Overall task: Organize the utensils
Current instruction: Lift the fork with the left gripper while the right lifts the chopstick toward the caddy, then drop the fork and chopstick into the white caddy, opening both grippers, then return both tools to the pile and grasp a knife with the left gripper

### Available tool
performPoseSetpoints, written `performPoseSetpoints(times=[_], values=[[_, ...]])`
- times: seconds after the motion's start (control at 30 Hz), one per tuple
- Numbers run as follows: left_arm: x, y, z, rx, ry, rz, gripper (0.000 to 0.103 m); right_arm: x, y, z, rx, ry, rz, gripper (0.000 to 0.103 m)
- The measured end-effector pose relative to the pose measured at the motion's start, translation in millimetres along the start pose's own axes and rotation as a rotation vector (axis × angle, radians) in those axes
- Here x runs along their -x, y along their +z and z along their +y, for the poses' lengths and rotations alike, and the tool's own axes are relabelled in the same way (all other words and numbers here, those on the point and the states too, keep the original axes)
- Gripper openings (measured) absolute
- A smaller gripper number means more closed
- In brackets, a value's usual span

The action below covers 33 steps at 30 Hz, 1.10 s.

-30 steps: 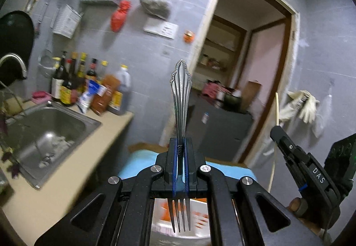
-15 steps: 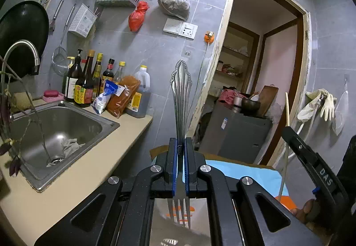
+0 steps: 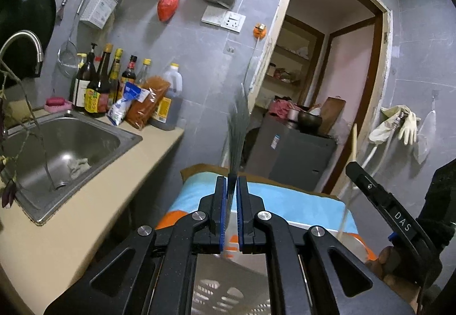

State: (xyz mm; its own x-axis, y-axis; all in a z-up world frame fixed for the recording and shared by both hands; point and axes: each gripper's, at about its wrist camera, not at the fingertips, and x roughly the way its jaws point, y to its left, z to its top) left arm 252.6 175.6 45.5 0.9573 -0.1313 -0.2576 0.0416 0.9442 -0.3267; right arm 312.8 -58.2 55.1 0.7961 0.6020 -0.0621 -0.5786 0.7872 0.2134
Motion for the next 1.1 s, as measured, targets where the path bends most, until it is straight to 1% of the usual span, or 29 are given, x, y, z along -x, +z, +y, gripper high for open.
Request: performPoseSetpoints(times=[0.03,0.07,0.13,0.2,0.23,0.3,0.33,0.37,0.4,0.43,0.47,0.5,0.57,0.6,0.63,0.7,0.83,0.97,1.1], values=[[2.8,0.8,-1.4,0.001,-0.006,-0.001,0.006,1.3,0.0,-0.8,-0.001,0.002,0.006,0.011],[5.7,1.8,-3.0,0.000,-0.015,-0.003,0.008,4.0,2.0,-0.9,-0.003,0.006,0.014,0.019],[10.9,4.3,-7.6,-0.007,-0.026,-0.005,0.012,7.9,3.8,-1.8,-0.006,0.012,0.022,0.025],[15.9,6.7,-13.2,-0.012,-0.036,-0.007,0.025,14.9,7.4,-1.7,-0.002,0.008,0.030,0.026],[19.0,7.8,-16.1,-0.011,-0.043,-0.010,0.028,18.1,8.5,-2.4,-0.003,0.010,0.030,0.028],[24.2,9.7,-22.3,-0.015,-0.052,-0.020,0.036,28.6,13.9,-5.0,-0.006,0.002,0.028,0.038],[27.1,10.3,-26.4,-0.022,-0.053,-0.025,0.039,32.5,15.8,-6.1,-0.009,-0.001,0.026,0.050],[30.2,10.8,-31.7,-0.032,-0.052,-0.029,0.046,40.1,19.8,-8.6,-0.014,0.001,0.022,0.059],[32.8,11.3,-37.1,-0.041,-0.053,-0.035,0.057,45.9,23.0,-10.3,-0.008,-0.011,0.025,0.063],[36.2,11.3,-42.0,-0.048,-0.055,-0.045,0.063,52.0,26.3,-12.0,0.001,-0.027,0.027,0.071],[40.2,10.9,-47.6,-0.054,-0.054,-0.059,0.075,58.9,29.2,-14.2,0.004,-0.031,0.025,0.079],[44.0,10.4,-53.6,-0.061,-0.054,-0.073,0.084,64.9,32.8,-16.5,0.006,-0.034,0.025,0.083],[48.9,9.7,-64.7,-0.079,-0.052,-0.091,0.091,78.0,37.7,-20.7,0.017,-0.048,0.024,0.092],[51.5,8.6,-71.7,-0.093,-0.052,-0.099,0.093,86.3,39.6,-22.9,0.027,-0.057,0.016,0.095],[53.0,8.0,-77.1,-0.105,-0.051,-0.105,0.094,95.8,41.8,-25.6,0.036,-0.068,0.006,0.102],[56.5,4.9,-90.7,-0.134,-0.051,-0.117,0.096,110.7,44.5,-31.5,0.053,-0.086,-0.002,0.103],[61.9,-4.9,-120.3,-0.195,-0.073,-0.126,0.097,136.9,47.8,-44.0,0.086,-0.125,-0.010,0.103],[60.5,-16.5,-143.1,-0.231,-0.101,-0.119,0.097,158.4,45.0,-58.0,0.112,-0.166,-0.007,0.103],[54.6,-30.6,-166.5,-0.264,-0.131,-0.098,0.097,175.4,38.8,-78.1,0.105,-0.208,0.007,0.103]])
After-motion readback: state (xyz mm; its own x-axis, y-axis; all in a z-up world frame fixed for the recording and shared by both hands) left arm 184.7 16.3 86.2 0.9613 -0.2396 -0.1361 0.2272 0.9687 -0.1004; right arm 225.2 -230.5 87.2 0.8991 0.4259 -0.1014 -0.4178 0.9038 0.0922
